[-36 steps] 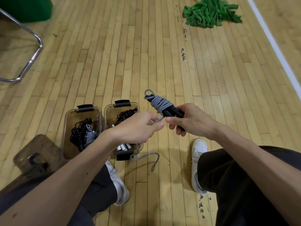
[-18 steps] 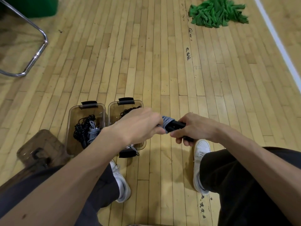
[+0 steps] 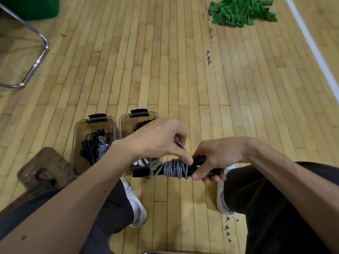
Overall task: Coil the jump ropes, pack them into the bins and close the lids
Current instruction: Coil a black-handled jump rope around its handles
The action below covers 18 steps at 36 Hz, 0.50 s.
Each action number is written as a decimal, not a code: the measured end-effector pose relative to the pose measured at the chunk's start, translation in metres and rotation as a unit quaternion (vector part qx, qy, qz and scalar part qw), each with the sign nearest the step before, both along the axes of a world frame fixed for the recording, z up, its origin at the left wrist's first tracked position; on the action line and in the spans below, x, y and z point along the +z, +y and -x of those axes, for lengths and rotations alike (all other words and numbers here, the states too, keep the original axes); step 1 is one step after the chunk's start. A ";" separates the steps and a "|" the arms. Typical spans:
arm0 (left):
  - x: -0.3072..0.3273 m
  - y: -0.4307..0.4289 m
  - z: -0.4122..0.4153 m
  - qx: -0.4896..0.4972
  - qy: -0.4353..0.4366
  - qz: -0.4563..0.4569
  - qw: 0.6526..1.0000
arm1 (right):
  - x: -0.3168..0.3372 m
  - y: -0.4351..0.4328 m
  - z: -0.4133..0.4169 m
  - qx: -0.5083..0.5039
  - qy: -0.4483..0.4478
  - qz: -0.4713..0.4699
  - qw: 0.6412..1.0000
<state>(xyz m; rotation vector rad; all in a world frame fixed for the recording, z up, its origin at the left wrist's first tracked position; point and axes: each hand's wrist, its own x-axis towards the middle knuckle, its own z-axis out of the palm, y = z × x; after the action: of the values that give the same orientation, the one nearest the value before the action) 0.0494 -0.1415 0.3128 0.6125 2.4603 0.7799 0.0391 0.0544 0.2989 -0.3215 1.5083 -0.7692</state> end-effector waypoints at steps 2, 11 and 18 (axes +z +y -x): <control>0.000 0.000 0.001 0.022 -0.026 -0.021 0.999 | 0.002 0.001 0.001 0.008 -0.003 0.011 1.000; -0.002 0.001 0.004 0.051 -0.078 -0.059 0.994 | 0.008 0.004 -0.001 0.032 -0.042 0.088 0.995; 0.001 0.001 0.004 0.068 -0.107 -0.141 0.982 | 0.016 0.007 -0.001 -0.004 -0.057 0.175 0.983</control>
<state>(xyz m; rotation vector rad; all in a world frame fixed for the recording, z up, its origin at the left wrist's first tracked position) 0.0456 -0.1407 0.3135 0.4361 2.2294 1.1982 0.0402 0.0614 0.3149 -0.5248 1.2650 -1.0447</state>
